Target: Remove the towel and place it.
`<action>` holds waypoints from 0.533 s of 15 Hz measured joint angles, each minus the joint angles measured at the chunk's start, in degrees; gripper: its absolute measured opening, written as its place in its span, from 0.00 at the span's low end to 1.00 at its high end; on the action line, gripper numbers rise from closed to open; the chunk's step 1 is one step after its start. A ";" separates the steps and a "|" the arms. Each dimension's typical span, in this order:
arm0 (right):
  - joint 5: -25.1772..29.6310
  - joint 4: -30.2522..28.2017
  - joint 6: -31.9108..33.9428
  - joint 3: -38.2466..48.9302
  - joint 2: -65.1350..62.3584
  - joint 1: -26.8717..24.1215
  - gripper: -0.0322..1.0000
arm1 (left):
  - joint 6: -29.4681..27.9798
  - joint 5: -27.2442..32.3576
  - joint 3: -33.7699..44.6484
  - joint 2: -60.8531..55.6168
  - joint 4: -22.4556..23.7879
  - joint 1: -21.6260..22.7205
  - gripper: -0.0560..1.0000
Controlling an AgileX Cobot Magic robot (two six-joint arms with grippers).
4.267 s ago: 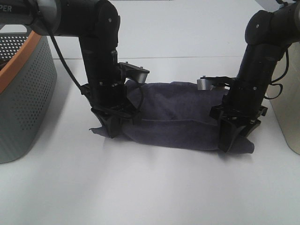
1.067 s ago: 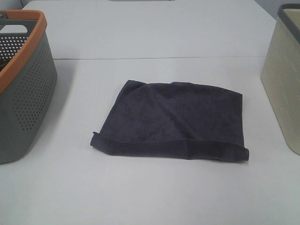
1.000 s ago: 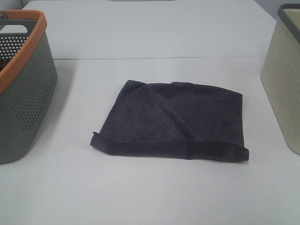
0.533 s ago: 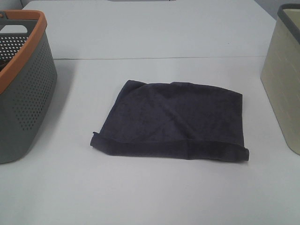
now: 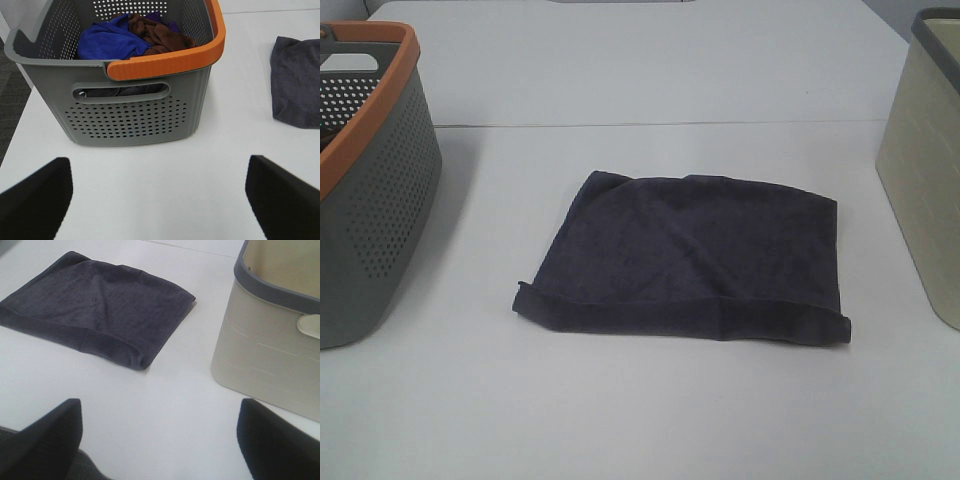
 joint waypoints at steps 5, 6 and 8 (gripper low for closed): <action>0.00 0.00 0.06 0.00 0.00 0.00 0.76 | -0.06 0.00 0.00 0.00 -0.17 1.78 0.89; 0.00 0.00 0.06 0.00 0.00 0.00 0.76 | -0.17 0.00 0.00 0.00 -0.74 3.95 0.89; -0.11 0.00 0.06 0.00 0.00 0.00 0.76 | -0.17 0.00 0.00 0.00 -1.66 8.14 0.89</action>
